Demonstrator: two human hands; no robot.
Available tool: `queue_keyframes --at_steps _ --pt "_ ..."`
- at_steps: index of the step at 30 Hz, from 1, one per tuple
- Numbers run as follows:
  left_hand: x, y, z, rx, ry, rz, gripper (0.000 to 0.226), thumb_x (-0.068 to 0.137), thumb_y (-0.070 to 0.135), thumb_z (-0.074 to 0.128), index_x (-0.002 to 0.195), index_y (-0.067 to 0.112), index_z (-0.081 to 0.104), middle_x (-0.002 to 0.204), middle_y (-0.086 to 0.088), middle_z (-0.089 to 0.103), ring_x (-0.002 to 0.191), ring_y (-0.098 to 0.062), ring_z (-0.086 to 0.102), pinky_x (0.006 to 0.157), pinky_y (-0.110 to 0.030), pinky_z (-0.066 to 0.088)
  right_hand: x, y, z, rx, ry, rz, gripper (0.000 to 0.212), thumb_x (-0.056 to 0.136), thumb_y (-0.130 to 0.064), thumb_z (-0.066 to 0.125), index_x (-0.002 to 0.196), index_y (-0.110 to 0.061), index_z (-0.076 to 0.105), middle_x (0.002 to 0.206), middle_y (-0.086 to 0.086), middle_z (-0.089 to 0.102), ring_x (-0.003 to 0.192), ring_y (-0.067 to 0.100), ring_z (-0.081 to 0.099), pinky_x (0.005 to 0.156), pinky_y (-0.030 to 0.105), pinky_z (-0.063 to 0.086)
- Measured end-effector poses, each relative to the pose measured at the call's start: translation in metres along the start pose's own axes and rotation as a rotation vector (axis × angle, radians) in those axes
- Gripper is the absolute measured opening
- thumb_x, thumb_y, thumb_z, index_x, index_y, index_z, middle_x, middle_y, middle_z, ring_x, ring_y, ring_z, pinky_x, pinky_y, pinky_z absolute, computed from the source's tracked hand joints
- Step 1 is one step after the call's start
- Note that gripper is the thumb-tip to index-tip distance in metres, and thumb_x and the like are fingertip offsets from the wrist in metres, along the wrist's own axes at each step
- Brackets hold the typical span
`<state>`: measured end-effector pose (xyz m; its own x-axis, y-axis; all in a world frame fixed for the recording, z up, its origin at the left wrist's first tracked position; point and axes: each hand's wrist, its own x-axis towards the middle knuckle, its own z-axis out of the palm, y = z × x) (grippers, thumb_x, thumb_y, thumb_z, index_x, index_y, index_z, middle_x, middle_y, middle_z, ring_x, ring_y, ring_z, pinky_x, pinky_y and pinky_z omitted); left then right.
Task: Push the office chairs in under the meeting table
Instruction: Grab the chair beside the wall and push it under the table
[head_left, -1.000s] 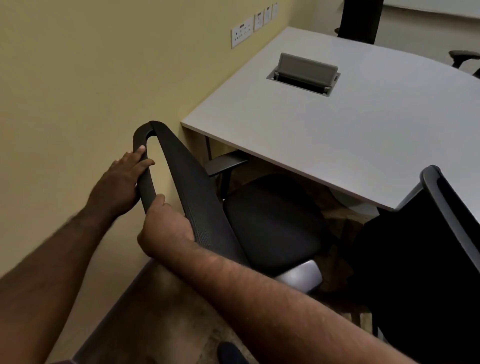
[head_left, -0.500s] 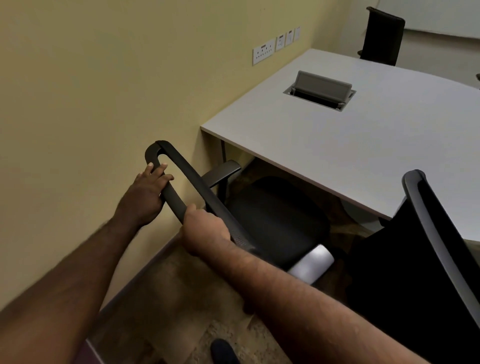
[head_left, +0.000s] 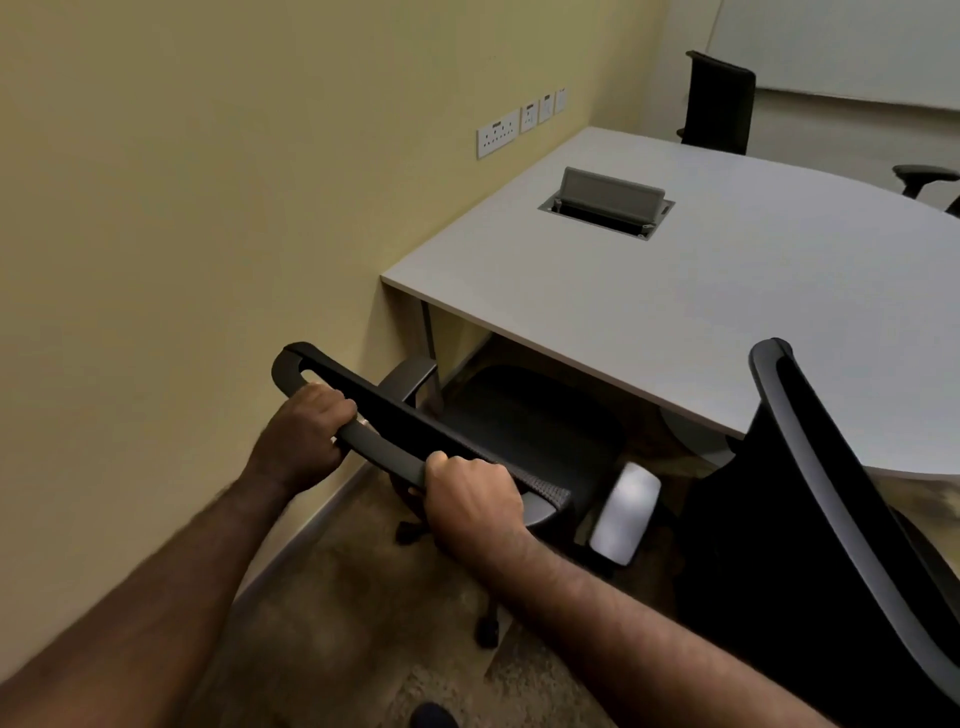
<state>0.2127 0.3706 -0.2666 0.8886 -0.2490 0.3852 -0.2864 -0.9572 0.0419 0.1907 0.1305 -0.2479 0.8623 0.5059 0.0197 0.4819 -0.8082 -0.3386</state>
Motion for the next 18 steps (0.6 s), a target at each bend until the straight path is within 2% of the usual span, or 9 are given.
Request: queue_keyframes --at_steps 2,6,10,14,18 --pt "0.007 0.002 0.002 0.020 0.013 0.059 0.018 0.083 0.022 0.053 0.073 0.007 0.056 0.069 -0.011 0.055 0.067 -0.031 0.048 0.064 -0.041 0.044 -0.003 0.006 -0.004 -0.037 0.008 0.015 0.015 0.098 -0.026 0.043 0.090 -0.016 0.051 0.063 -0.004 0.045 0.049 0.014 0.043 0.040 0.029 0.024" --pt "0.019 0.002 0.004 0.017 0.022 0.063 0.026 0.084 0.024 0.053 0.063 0.009 0.053 0.059 -0.009 0.054 0.056 -0.030 0.050 0.055 -0.038 0.042 0.000 0.014 -0.012 -0.012 -0.024 0.038 0.012 0.095 -0.024 0.047 0.086 -0.019 0.051 0.063 -0.005 0.045 0.049 0.012 0.040 0.041 0.029 0.026" --pt "0.032 -0.005 0.008 -0.010 -0.025 0.045 0.029 0.085 0.025 0.049 0.062 0.009 0.056 0.059 -0.009 0.056 0.057 -0.030 0.051 0.056 -0.039 0.044 0.014 0.018 -0.015 0.050 -0.076 0.042 0.008 0.094 -0.025 0.052 0.091 -0.018 0.056 0.065 -0.005 0.050 0.053 0.010 0.047 0.042 0.028 0.032" --pt "0.052 -0.015 0.014 -0.003 -0.095 -0.016 0.019 0.081 0.019 0.054 0.065 0.009 0.057 0.062 -0.008 0.057 0.061 -0.031 0.052 0.059 -0.040 0.044 0.035 0.022 -0.017 0.060 -0.071 0.044 0.008 0.093 -0.025 0.055 0.094 -0.018 0.058 0.065 -0.006 0.050 0.053 0.008 0.049 0.047 0.029 0.040" --pt "0.077 -0.028 0.021 0.003 -0.145 -0.025 0.011 0.074 0.015 0.056 0.064 0.011 0.056 0.062 -0.007 0.057 0.062 -0.030 0.051 0.060 -0.038 0.042 0.061 0.027 -0.018 0.024 -0.011 0.053 0.011 0.092 -0.026 0.055 0.084 -0.019 0.054 0.062 -0.006 0.048 0.052 0.011 0.046 0.047 0.030 0.039"
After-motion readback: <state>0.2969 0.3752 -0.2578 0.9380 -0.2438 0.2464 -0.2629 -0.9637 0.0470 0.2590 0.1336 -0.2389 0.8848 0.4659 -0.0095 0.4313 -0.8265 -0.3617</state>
